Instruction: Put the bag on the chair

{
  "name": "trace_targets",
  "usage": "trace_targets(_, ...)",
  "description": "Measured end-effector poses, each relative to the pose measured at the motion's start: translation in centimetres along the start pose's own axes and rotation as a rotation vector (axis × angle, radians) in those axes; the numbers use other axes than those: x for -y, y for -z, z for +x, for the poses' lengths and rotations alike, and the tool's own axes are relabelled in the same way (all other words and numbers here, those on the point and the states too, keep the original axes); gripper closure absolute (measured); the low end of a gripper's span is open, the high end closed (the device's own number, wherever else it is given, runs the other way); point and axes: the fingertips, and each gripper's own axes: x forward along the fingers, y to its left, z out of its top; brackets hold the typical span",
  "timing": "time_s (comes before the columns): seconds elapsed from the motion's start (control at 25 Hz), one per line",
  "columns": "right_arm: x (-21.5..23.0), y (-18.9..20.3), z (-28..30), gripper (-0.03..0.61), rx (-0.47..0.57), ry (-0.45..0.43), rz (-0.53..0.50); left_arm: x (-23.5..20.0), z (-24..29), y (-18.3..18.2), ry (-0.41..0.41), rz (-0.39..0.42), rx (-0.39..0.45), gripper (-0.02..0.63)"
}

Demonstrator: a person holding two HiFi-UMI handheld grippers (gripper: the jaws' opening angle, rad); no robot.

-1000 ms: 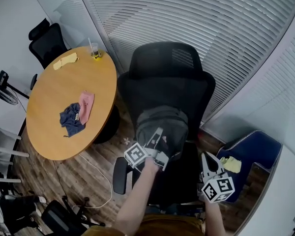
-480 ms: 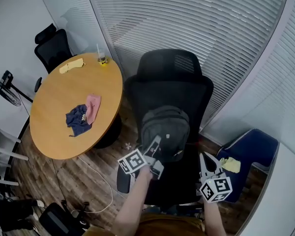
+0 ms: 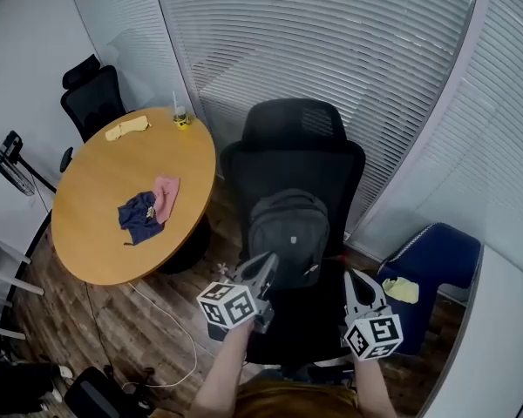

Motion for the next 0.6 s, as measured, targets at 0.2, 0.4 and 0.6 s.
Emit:
trace_targets(0.2,-1.5,-0.8,-2.1,0.568,0.019,0.009,-0.040,2.8,-2.4,0.1,0.010,0.172,-0.009,0.591)
trace_targets(0.4,-2.4,-0.9,-3.9,0.568,0.040,0.016,-0.067,4.5,-4.2,0.6,-0.005,0.300,-0.007,0.591)
trace_targets(0.6,-3.0,-0.5,-5.2,0.568,0.042,0.023,-0.081,5.3,-5.6,0.7,-0.026,0.321,0.025,0.591)
